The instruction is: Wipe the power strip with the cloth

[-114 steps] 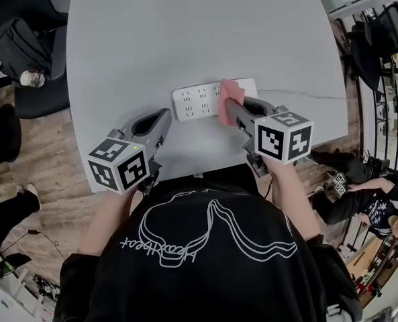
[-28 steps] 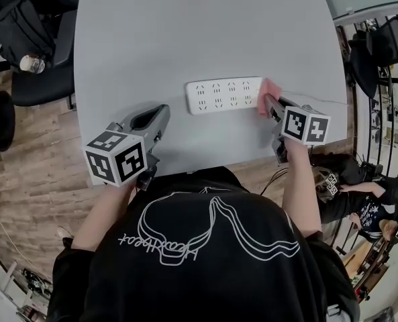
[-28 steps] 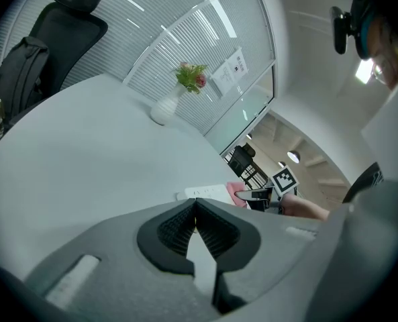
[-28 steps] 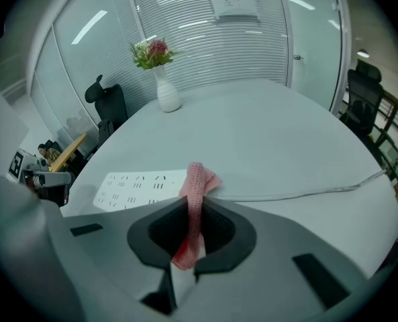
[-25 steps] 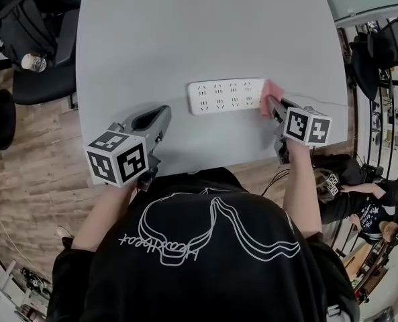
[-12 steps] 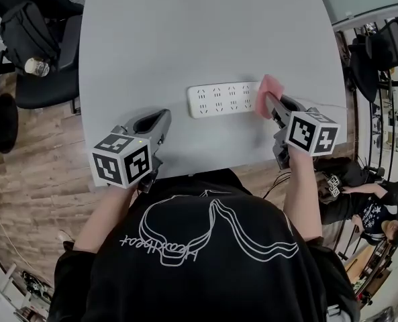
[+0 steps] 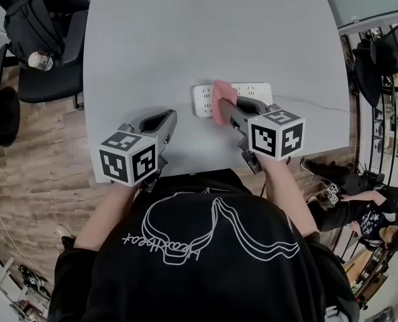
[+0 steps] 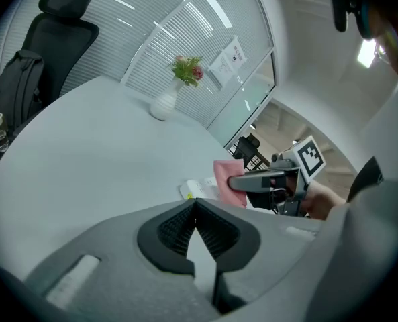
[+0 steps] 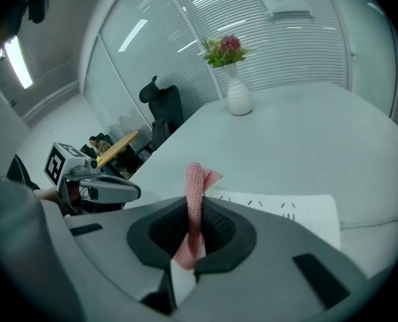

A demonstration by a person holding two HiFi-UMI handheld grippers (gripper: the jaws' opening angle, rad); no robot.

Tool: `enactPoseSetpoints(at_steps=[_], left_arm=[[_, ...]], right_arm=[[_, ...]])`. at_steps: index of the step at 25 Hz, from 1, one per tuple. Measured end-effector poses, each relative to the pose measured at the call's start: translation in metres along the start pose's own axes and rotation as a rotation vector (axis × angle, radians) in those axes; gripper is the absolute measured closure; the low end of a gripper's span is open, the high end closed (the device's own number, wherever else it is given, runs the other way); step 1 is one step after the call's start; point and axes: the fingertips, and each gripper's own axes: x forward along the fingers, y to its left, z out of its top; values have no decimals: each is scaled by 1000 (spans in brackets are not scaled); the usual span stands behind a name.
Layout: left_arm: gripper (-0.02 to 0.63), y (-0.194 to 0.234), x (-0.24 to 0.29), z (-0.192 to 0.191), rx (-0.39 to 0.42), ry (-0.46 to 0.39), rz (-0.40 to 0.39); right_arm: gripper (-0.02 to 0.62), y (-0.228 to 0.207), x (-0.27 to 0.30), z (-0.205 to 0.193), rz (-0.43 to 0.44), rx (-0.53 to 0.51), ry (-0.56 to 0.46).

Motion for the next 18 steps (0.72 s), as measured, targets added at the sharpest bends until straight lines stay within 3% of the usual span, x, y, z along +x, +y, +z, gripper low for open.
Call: enactPoseSetpoints(at_steps=[8, 18], left_arm=[[594, 5, 0, -6, -22, 8, 26], [594, 11, 2, -5, -37, -2, 47]], right_arm=[[560, 25, 29, -8, 99, 0, 56], [560, 15, 40, -21, 98, -3, 102]])
